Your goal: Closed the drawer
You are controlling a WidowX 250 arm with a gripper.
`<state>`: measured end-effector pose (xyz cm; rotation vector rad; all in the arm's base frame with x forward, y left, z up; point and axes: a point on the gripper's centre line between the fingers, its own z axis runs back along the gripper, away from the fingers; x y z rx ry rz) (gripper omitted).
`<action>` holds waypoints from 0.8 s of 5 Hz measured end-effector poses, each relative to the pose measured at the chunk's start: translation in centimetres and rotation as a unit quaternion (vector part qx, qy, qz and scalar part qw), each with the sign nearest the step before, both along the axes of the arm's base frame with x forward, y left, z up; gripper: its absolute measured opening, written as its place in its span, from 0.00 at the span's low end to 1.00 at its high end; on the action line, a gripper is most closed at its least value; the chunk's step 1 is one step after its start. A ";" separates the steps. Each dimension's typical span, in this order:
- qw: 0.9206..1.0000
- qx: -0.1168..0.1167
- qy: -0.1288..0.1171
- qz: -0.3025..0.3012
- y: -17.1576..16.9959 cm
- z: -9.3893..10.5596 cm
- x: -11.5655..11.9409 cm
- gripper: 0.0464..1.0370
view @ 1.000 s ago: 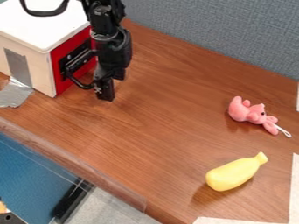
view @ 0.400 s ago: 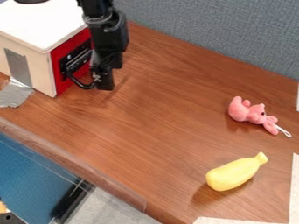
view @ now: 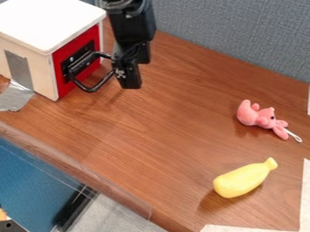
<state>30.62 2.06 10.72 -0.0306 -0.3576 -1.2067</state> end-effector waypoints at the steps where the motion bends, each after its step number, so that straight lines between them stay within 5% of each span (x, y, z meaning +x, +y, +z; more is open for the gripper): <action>1: 0.997 0.003 0.021 0.074 -1.6 1.9 -1.7 0.96; 2: 0.977 0.053 0.047 0.200 -2.2 3.3 -4.0 0.96; 4: 0.907 0.083 0.127 0.392 -2.5 5.2 -7.7 0.96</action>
